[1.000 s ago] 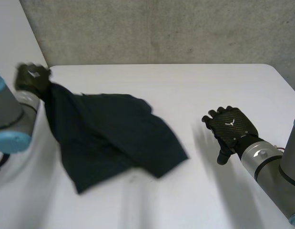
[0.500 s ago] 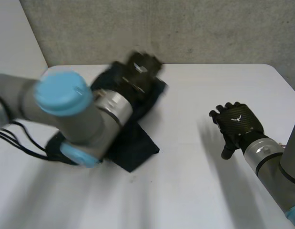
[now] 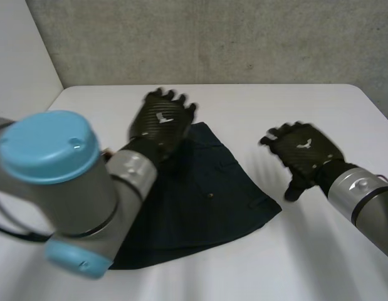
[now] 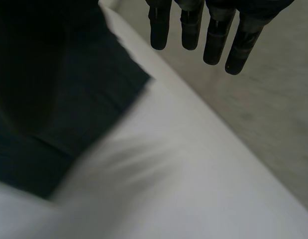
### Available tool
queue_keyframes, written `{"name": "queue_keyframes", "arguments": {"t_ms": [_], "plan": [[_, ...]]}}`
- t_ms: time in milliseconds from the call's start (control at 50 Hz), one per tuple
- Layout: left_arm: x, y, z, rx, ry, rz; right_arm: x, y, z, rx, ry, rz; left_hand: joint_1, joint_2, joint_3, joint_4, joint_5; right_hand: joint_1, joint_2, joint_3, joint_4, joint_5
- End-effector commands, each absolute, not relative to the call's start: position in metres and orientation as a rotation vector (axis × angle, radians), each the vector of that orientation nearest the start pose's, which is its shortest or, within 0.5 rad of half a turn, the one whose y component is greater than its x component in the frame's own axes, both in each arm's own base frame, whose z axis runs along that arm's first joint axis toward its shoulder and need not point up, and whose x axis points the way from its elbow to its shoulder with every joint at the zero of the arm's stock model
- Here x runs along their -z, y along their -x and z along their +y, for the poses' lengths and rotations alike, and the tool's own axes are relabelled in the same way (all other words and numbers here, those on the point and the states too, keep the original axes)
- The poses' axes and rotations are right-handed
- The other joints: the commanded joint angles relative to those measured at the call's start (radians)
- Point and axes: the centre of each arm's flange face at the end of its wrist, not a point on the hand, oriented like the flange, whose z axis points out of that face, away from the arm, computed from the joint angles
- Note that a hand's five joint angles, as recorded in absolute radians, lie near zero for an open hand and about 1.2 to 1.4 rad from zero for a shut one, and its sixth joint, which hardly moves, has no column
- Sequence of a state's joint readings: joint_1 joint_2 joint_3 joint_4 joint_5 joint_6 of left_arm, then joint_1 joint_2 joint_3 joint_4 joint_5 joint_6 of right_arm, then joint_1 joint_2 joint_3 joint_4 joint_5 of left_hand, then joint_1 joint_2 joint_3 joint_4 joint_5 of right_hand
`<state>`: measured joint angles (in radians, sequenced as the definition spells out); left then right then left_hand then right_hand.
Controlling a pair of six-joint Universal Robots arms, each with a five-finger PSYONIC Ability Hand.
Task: Fold the shorts.
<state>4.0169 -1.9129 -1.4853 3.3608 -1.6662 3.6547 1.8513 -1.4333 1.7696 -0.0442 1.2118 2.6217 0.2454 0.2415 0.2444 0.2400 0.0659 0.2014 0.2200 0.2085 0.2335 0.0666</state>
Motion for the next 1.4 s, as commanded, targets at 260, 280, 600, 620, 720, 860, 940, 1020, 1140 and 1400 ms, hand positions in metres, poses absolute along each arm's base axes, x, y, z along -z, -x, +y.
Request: {"name": "queue_keyframes", "arguments": {"t_ms": [260, 280, 600, 620, 720, 860, 940, 1020, 1140, 1400], "plan": [[-0.157, 0.229, -0.124, 1.638, -0.984, 2.489, -0.149, -0.252, -0.243, 1.479, 1.581, 2.016, 0.543, 0.547, 0.544, 0.548, 0.548, 0.256, 0.238, 0.249, 0.224, 0.217], [-0.156, 0.227, -0.124, 1.629, -0.978, 2.492, -0.147, -0.253, -0.244, 1.488, 1.581, 2.015, 0.558, 0.562, 0.559, 0.563, 0.563, 0.277, 0.258, 0.27, 0.245, 0.237], [-0.143, 0.218, -0.136, 1.588, -0.987, 2.567, -0.144, -0.256, -0.245, 1.542, 1.551, 1.979, 0.185, 0.189, 0.186, 0.191, 0.19, 1.195, 1.176, 1.188, 1.163, 1.155], [-0.144, 0.219, -0.137, 1.598, -0.984, 2.561, -0.143, -0.256, -0.244, 1.538, 1.548, 1.981, 0.185, 0.189, 0.186, 0.191, 0.19, 1.195, 1.176, 1.188, 1.163, 1.155], [-0.147, 0.217, -0.146, 1.652, -0.936, 2.534, -0.142, -0.256, -0.242, 1.527, 1.509, 1.999, 0.241, 0.245, 0.242, 0.246, 0.246, 1.195, 1.176, 1.188, 1.163, 1.155], [-0.171, 0.212, -0.15, 1.789, -0.86, 2.465, -0.153, -0.253, -0.251, 1.546, 1.331, 2.061, 0.303, 0.307, 0.304, 0.308, 0.308, 1.195, 1.176, 1.188, 1.163, 1.155], [-0.187, 0.206, -0.153, 1.879, -0.806, 2.417, -0.164, -0.247, -0.252, 1.571, 1.256, 2.132, 0.306, 0.31, 0.307, 0.311, 0.311, 0.459, 0.441, 0.452, 0.427, 0.42], [-0.189, 0.206, -0.145, 1.888, -0.854, 2.441, -0.168, -0.248, -0.248, 1.582, 1.272, 2.108, 0.347, 0.351, 0.348, 0.352, 0.352, 0.357, 0.338, 0.35, 0.325, 0.317], [-0.182, 0.205, -0.129, 1.811, -0.969, 2.538, -0.172, -0.249, -0.239, 1.602, 1.425, 2.025, 0.408, 0.412, 0.409, 0.414, 0.413, 0.33, 0.311, 0.323, 0.298, 0.29], [-0.163, 0.185, -0.139, 1.606, -0.959, 2.537, -0.141, -0.252, -0.233, 1.471, 1.592, 2.006, 0.593, 0.597, 0.595, 0.599, 0.598, 0.374, 0.355, 0.367, 0.342, 0.334]]}}
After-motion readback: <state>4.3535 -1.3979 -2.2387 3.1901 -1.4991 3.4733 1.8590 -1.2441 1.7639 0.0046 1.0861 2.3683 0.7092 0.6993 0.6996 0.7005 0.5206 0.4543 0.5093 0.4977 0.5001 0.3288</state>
